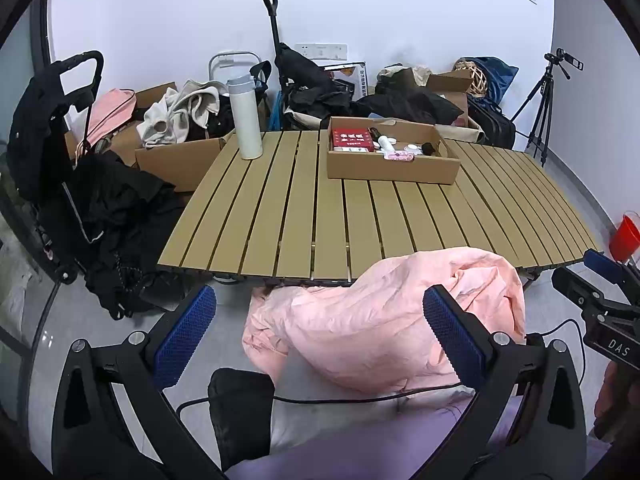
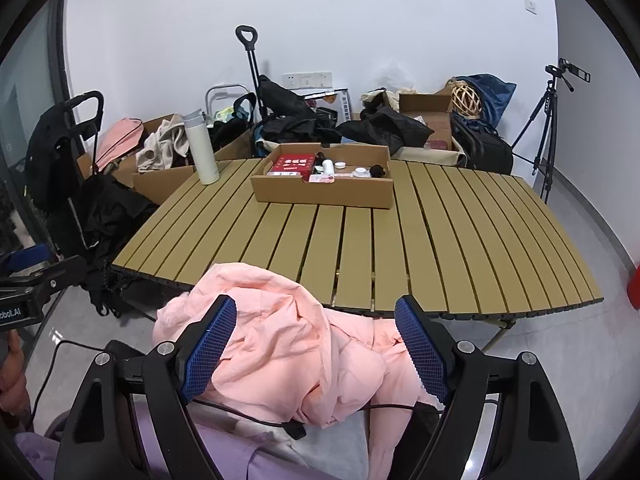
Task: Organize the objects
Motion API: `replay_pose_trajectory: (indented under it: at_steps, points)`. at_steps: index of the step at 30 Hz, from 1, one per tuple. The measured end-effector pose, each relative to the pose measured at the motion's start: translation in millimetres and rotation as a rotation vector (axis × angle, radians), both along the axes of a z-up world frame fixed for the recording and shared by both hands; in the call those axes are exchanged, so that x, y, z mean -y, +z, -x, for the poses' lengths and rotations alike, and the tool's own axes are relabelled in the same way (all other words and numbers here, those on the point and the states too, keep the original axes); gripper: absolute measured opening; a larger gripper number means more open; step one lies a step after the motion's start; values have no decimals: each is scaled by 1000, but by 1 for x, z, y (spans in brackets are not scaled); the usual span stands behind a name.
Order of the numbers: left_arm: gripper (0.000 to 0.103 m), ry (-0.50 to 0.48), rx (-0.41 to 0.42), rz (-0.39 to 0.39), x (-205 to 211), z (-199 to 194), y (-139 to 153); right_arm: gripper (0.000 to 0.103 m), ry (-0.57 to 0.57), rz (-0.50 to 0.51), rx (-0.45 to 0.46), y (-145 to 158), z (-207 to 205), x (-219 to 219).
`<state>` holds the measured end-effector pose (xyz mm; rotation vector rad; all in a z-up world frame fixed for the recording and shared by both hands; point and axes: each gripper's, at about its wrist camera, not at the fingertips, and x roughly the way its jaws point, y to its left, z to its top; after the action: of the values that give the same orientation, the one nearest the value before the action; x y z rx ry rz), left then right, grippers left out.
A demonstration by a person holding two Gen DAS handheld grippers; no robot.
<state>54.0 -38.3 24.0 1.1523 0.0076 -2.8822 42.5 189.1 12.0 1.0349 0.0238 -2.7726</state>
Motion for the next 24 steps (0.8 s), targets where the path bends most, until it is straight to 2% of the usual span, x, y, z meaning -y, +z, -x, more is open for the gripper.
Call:
replay_pose_trajectory:
  at_steps: [24]
  points:
    - [103,-19,-18,-4,-4,-4,3,85,-31,18,13,1,1,-5]
